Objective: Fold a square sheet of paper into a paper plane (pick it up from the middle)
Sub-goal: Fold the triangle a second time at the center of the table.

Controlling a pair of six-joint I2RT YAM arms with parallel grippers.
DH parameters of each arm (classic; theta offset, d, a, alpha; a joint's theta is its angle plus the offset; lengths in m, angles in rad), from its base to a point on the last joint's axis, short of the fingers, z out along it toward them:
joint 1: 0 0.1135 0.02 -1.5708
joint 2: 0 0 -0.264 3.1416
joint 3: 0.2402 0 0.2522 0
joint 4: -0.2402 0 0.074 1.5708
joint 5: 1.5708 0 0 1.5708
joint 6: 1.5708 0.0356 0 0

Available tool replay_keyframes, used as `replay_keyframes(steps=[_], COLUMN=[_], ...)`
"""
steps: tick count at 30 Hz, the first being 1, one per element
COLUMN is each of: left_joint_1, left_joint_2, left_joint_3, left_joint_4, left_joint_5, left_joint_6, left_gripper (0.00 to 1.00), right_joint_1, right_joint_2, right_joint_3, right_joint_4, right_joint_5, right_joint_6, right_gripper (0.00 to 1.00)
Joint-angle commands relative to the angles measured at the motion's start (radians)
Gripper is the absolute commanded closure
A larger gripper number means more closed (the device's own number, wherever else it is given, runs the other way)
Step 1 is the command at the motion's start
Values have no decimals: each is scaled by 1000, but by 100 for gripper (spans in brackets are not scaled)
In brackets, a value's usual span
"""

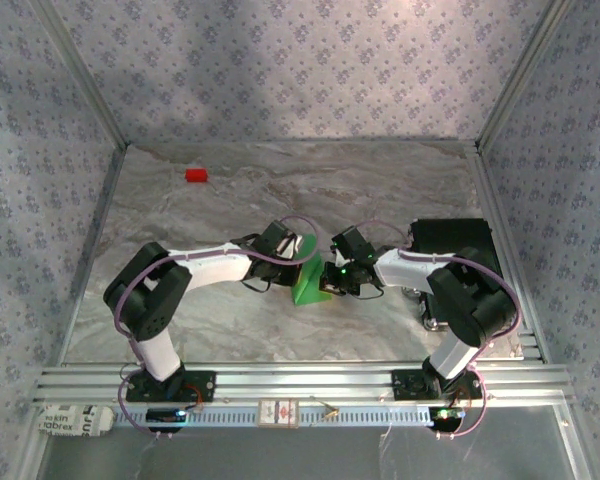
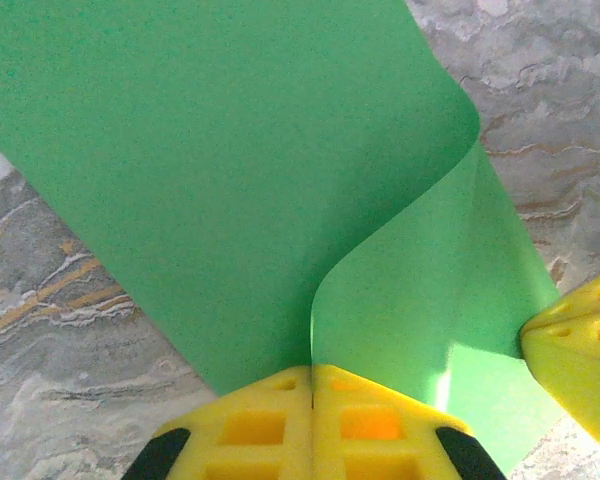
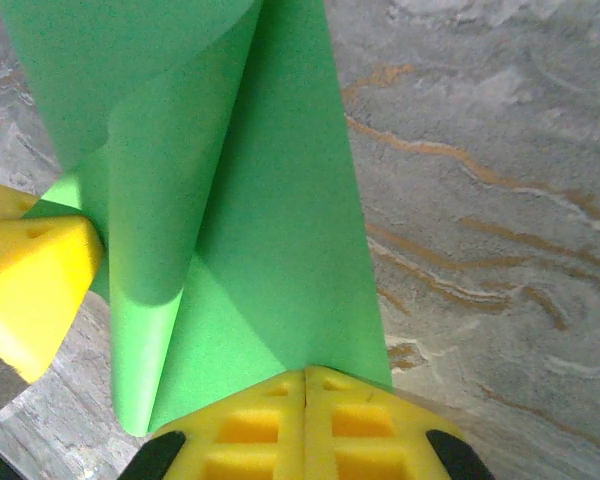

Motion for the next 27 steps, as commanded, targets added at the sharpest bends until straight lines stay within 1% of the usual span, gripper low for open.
replay_keyframes(steps=[1,27], left_joint_1=[8,9], left_joint_2=[15,41], left_joint_3=[20,31], left_joint_4=[-24,-5], left_joint_5=[-18,-9], left_joint_6=[14,40], left_gripper=[95,93], right_joint_1=[-7,-8], right_joint_2=[19,21], right_joint_3=[6,1], right_joint_4=[-52,-49], right_joint_5=[26,19], right_joint_6=[-18,-21], right_gripper=[100,100])
